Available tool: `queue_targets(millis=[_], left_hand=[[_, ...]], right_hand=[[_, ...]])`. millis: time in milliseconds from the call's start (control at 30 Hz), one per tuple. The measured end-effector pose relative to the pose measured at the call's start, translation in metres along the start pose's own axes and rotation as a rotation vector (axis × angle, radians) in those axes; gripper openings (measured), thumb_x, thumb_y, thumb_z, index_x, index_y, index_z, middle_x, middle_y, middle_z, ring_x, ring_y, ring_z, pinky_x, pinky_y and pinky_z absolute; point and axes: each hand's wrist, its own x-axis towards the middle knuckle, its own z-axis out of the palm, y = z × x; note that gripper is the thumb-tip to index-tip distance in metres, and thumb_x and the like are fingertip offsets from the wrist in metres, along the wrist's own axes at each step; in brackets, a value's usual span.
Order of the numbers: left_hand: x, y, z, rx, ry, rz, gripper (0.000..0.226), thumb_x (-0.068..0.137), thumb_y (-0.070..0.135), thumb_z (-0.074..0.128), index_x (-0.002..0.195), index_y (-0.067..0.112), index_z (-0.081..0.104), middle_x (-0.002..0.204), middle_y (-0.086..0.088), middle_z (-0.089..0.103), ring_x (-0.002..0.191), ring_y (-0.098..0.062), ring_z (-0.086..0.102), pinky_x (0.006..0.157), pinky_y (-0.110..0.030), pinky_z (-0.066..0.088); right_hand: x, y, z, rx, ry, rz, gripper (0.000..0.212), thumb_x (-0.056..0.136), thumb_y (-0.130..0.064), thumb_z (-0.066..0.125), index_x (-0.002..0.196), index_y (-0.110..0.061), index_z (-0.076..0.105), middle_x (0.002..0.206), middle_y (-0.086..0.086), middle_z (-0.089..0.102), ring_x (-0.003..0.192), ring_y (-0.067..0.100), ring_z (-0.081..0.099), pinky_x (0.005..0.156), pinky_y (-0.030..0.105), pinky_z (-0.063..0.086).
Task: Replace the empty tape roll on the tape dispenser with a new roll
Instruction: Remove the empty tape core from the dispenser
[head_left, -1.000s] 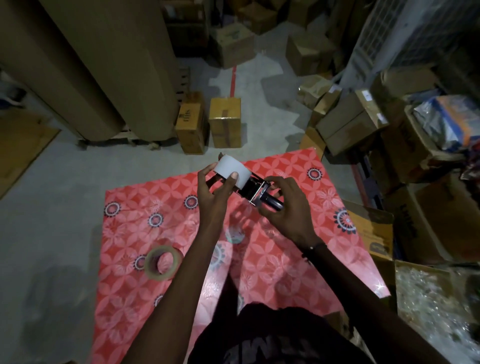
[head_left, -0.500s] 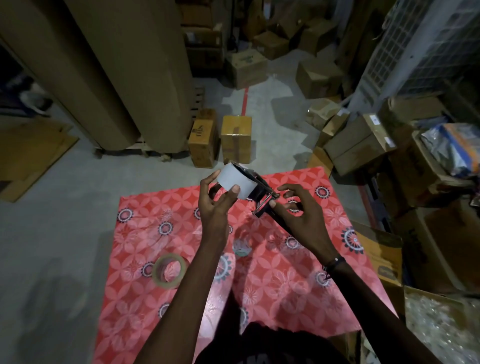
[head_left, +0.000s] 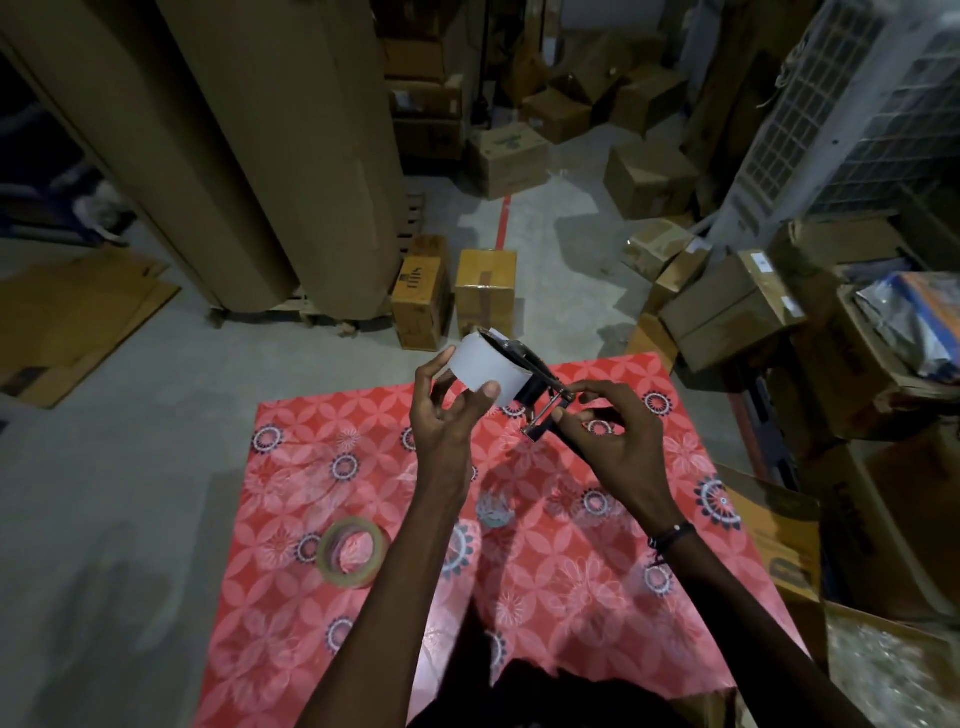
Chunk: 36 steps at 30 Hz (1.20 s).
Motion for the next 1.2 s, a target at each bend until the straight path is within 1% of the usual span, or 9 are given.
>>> queue_targets(millis=[133, 233, 400, 533, 667, 767, 967, 1100, 1200], left_hand=[[0.001, 0.007, 0.005, 0.026, -0.023, 0.05, 0.063, 0.076, -0.011, 0.083, 0.126, 0.016, 0.056, 0.133, -0.002, 0.06, 0.11, -0.016, 0.071, 0.082, -0.036, 0.06], [0.002, 0.012, 0.01, 0.031, -0.04, 0.07, 0.065, 0.075, -0.014, 0.082, 0.128, 0.014, 0.056, 0.132, 0.007, 0.062, 0.113, -0.015, 0.07, 0.087, -0.043, 0.062], [0.008, 0.017, 0.011, 0.07, -0.068, 0.068, 0.048, 0.088, 0.039, 0.076, 0.132, 0.032, 0.061, 0.138, -0.003, 0.061, 0.131, -0.027, 0.059, 0.106, -0.052, 0.052], [0.014, 0.021, 0.011, 0.095, -0.071, -0.114, 0.059, 0.083, 0.058, 0.071, 0.134, 0.03, 0.06, 0.126, -0.002, 0.068, 0.124, -0.033, 0.066, 0.099, -0.043, 0.058], [0.009, 0.025, 0.012, 0.135, -0.066, 0.019, 0.047, 0.089, 0.035, 0.081, 0.131, 0.031, 0.061, 0.13, 0.003, 0.067, 0.123, -0.021, 0.065, 0.095, -0.038, 0.059], [0.006, 0.028, 0.017, 0.115, -0.076, 0.099, 0.054, 0.084, 0.006, 0.084, 0.128, 0.025, 0.059, 0.129, 0.012, 0.066, 0.125, -0.013, 0.064, 0.092, -0.027, 0.056], [0.006, 0.024, 0.019, 0.176, -0.043, -0.039, 0.049, 0.084, 0.059, 0.072, 0.129, 0.042, 0.061, 0.129, 0.002, 0.067, 0.127, -0.026, 0.064, 0.1, -0.047, 0.058], [0.004, 0.025, 0.022, 0.2, -0.042, 0.043, 0.042, 0.093, 0.04, 0.075, 0.133, 0.037, 0.062, 0.134, 0.002, 0.067, 0.128, -0.016, 0.063, 0.106, -0.052, 0.054], [0.001, 0.028, 0.024, 0.18, -0.028, 0.114, 0.05, 0.091, 0.016, 0.079, 0.137, 0.022, 0.061, 0.135, -0.001, 0.067, 0.124, -0.012, 0.065, 0.097, -0.034, 0.058]], right_hand=[[0.001, -0.003, 0.001, 0.017, -0.022, 0.022, 0.024, 0.091, -0.024, 0.084, 0.113, -0.023, 0.075, 0.106, -0.004, 0.073, 0.082, 0.011, 0.075, 0.071, 0.021, 0.058], [-0.002, -0.012, 0.003, 0.06, -0.03, 0.039, 0.02, 0.094, -0.018, 0.081, 0.113, -0.019, 0.074, 0.092, 0.007, 0.07, 0.056, -0.002, 0.058, 0.056, 0.007, 0.042], [-0.003, -0.015, 0.0, 0.078, 0.043, 0.025, 0.023, 0.092, -0.015, 0.082, 0.114, -0.016, 0.078, 0.075, -0.009, 0.056, 0.054, 0.001, 0.044, 0.051, 0.01, 0.039], [-0.002, -0.018, -0.001, 0.09, 0.075, 0.025, 0.025, 0.089, -0.015, 0.085, 0.114, -0.018, 0.08, 0.073, 0.005, 0.048, 0.055, 0.007, 0.047, 0.053, 0.018, 0.046], [0.0, -0.018, -0.003, 0.145, 0.062, 0.068, 0.024, 0.089, -0.021, 0.087, 0.112, -0.024, 0.079, 0.074, 0.014, 0.042, 0.054, 0.017, 0.058, 0.059, 0.042, 0.057], [0.0, -0.02, -0.001, 0.152, 0.064, 0.063, 0.023, 0.089, -0.021, 0.087, 0.11, -0.022, 0.079, 0.068, -0.005, 0.045, 0.058, 0.018, 0.055, 0.056, 0.058, 0.06], [-0.004, -0.023, -0.003, 0.152, 0.101, 0.067, 0.018, 0.088, -0.014, 0.085, 0.104, -0.018, 0.079, 0.062, -0.02, 0.048, 0.058, 0.004, 0.044, 0.05, 0.022, 0.043], [-0.005, -0.019, -0.005, 0.154, 0.097, 0.093, 0.017, 0.09, -0.015, 0.084, 0.105, -0.02, 0.079, 0.067, -0.024, 0.057, 0.062, 0.012, 0.048, 0.05, 0.032, 0.05], [-0.003, -0.016, -0.007, 0.126, 0.097, 0.093, 0.018, 0.091, -0.017, 0.084, 0.106, -0.025, 0.08, 0.068, -0.023, 0.058, 0.062, 0.025, 0.051, 0.053, 0.036, 0.047]])
